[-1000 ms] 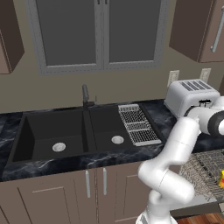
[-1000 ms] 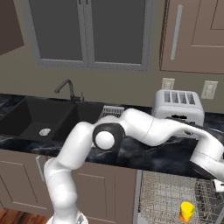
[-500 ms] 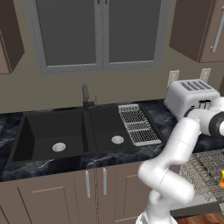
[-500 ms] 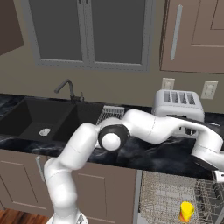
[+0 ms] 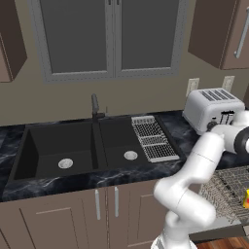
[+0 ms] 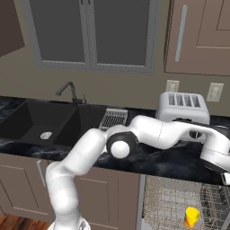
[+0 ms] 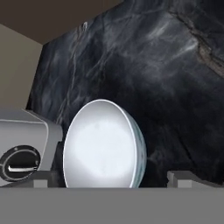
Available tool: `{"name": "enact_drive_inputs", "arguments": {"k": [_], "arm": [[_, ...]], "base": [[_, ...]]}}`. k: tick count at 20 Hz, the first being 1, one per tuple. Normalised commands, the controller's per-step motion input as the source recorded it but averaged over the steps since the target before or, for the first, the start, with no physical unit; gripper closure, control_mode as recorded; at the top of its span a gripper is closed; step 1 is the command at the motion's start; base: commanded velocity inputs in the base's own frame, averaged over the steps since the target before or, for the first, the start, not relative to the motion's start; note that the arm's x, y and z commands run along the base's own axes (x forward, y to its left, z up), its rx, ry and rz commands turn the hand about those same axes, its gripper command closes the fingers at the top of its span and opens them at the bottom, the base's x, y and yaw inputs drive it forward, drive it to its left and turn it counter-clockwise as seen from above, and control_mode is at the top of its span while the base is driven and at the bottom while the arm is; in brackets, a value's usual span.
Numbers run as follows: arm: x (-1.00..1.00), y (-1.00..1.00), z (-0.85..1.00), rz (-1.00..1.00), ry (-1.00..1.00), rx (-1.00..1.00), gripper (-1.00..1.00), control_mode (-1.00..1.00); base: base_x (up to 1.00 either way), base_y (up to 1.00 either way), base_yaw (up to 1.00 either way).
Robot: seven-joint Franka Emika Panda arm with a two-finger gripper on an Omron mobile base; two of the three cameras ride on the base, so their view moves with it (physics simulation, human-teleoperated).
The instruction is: Pick up the cup and bowl from the counter, place them in the dishwasher, and close the dishwasher door.
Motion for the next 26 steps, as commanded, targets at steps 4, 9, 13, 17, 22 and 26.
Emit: {"name": "enact_drive_inputs", "arguments": {"k": [4, 9, 13, 17, 22, 26], "arm": [[0.15, -0.18, -0.17, 0.0, 0.0, 0.0, -1.0, -1.0], [0.23, -0.1, -0.18, 0.0, 0.0, 0.01, -1.0, -1.0], [0.2, -0.1, -0.21, 0.0, 0.01, 0.03, -1.0, -1.0], [0.13, -0.09, -0.25, 0.0, 0.01, 0.02, -1.0, -1.0], [0.11, -0.07, -0.23, 0.0, 0.0, 0.02, -1.0, -1.0], [0.11, -0.02, -0.21, 0.0, 0.0, 0.03, 1.0, -1.0]], "base": [[0.0, 0.0, 0.0], [0.0, 0.0, 0.0], [0.0, 0.0, 0.0], [0.0, 0.0, 0.0], [0.0, 0.0, 0.0], [0.0, 0.0, 0.0]]}}
